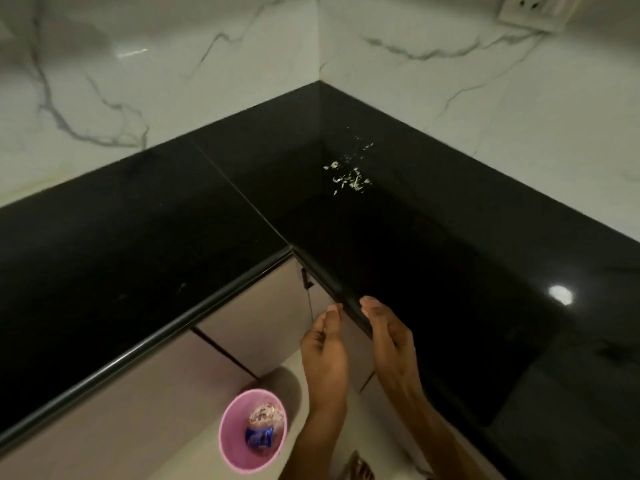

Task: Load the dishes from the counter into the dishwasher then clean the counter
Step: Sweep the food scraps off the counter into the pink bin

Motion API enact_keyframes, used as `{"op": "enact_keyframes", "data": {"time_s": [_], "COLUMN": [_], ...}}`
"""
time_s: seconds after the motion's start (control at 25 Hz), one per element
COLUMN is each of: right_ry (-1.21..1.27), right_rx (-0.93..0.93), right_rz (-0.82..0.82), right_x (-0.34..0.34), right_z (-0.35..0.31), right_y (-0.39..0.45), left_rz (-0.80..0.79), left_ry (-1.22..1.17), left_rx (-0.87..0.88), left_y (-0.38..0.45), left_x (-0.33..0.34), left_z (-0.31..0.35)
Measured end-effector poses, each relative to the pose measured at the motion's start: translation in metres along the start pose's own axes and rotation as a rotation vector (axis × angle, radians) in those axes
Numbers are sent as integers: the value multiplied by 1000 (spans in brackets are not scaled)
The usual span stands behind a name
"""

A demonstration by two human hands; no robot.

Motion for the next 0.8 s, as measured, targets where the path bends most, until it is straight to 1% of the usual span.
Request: {"op": "enact_keyframes", "data": {"time_s": [0.12, 0.2, 0.28, 0.32, 0.36, 0.44, 0.48, 0.52, 0.56, 0.64, 0.68, 0.8], "right_ry": [-174, -295, -460, -577, -575, -813, -890, -966, -1061, -1260, -1305, -1363], "right_rx": [-51, -76, -96, -178, -194, -305, -272, -191, -170, -253, -253, -186], "right_rz": [0, -34, -45, -21, -1, -62, -75, -114, -134, -88, -64, -8], "right_x": [-21, -29, -34, -35, -31, -20, -15, -11, -7, 0, 3, 13], "right_z": [-13, -22, -26, -34, -38, -32, -29, -20, -16, -15, -17, -22], "right_y": [28, 49, 67, 72, 78, 99, 112, 124, 136, 164, 176, 217], "left_rz": [-92, -99, -102, -99, -88, -86, -100, -114, -131, -166, -179, -165], "left_ry": [132, 224, 335, 399, 474, 611, 682, 792, 936, 1189, 1279, 1395], "left_rx": [117, 160, 166, 157, 161, 160, 159, 158, 174, 269, 321, 423], "left_y": [14, 28, 45, 56, 68, 93, 109, 127, 145, 180, 196, 240], "left_x": [23, 35, 41, 43, 44, 46, 49, 53, 57, 65, 69, 77], "left_z": [9, 7, 1, -2, -6, -11, -13, -15, -14, -8, -4, 3]}}
Point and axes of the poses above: each hand's wrist, its own y-axis towards the middle knuckle, its own x-axis out of the palm, z = x × y, the point moved 6 cm from there along y, towards the middle knuckle, and after that the axes turned 1 degree about -z, right-handed, at the moved point
